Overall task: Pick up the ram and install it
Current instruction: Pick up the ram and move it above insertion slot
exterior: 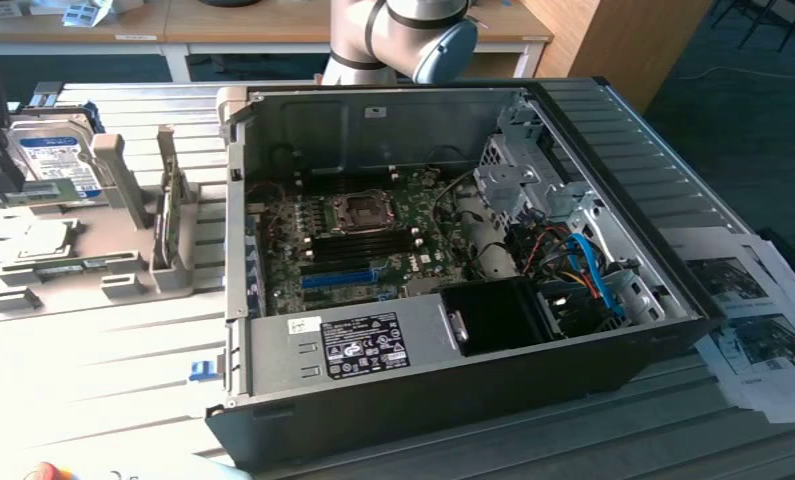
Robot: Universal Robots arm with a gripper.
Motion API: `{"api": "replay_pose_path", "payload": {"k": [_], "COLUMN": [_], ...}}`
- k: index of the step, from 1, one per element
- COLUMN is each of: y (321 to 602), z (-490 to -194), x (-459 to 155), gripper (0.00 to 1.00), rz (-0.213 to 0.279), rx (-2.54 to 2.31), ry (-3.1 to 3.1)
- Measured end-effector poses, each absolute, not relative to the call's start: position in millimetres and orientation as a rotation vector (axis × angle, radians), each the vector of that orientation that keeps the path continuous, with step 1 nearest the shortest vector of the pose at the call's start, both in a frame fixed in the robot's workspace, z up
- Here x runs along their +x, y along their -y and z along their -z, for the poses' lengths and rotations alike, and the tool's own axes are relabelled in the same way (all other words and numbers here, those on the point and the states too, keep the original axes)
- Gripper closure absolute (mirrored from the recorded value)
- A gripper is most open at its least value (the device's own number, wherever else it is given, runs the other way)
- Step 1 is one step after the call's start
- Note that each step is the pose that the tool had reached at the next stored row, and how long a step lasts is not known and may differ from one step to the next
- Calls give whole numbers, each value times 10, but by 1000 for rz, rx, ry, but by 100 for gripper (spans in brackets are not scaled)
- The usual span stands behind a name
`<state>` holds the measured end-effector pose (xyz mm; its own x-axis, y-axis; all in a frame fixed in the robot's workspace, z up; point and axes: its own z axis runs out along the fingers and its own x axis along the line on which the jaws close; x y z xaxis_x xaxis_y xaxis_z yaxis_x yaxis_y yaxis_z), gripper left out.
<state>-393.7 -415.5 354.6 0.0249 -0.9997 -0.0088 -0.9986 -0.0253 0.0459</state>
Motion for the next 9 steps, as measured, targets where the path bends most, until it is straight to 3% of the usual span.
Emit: {"api": "replay_pose_path", "payload": {"k": [9], "y": [4155], "z": [-3657], "x": [-3937], "gripper": [88], "rz": [60], "rx": [2230], "ry": [2174]}}
